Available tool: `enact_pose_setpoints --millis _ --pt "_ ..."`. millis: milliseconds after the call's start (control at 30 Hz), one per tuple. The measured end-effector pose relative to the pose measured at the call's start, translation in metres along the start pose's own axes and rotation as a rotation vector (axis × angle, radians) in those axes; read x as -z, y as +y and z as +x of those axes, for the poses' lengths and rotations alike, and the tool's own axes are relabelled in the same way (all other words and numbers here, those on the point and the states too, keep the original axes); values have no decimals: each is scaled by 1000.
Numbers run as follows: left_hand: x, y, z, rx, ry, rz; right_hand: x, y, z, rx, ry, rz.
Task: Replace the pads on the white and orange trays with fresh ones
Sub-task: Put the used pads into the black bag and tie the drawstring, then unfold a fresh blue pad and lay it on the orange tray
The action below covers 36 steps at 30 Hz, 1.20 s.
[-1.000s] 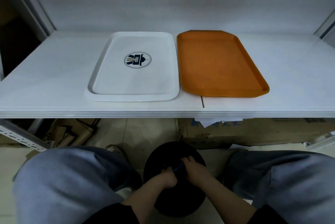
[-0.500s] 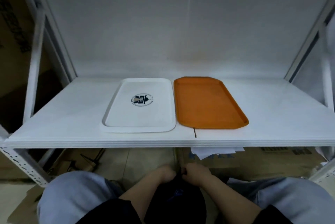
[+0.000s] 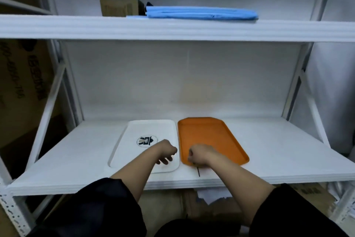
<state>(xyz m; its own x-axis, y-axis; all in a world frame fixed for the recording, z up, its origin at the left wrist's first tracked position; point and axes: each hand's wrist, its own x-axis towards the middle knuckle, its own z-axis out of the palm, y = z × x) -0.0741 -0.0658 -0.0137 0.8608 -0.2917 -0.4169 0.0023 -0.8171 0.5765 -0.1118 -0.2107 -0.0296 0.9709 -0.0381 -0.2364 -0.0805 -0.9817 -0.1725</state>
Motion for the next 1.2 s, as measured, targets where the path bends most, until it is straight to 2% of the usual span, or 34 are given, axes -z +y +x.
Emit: enact_pose_setpoints --millis 333,533,733,900,1033,1100,1133,1200 --pt "100 81 -52 -186 254 34 135 -15 -26 56 351 25" --pt "154 143 -115 -447 439 28 203 -30 -63 192 553 192" --pt "196 200 -174 -596 486 35 268 -43 -106 316 479 341" --pt "227 225 -182 -621 577 42 327 -35 -125 364 576 430" --pt "256 239 -167 -589 792 139 367 -17 -105 294 839 435" --pt "266 239 -159 -522 890 271 381 -4 -90 193 923 307" --pt "270 240 -155 -480 896 322 387 2 -83 128 923 221" --pt "271 236 -146 -400 826 368 390 12 -74 9 822 109"
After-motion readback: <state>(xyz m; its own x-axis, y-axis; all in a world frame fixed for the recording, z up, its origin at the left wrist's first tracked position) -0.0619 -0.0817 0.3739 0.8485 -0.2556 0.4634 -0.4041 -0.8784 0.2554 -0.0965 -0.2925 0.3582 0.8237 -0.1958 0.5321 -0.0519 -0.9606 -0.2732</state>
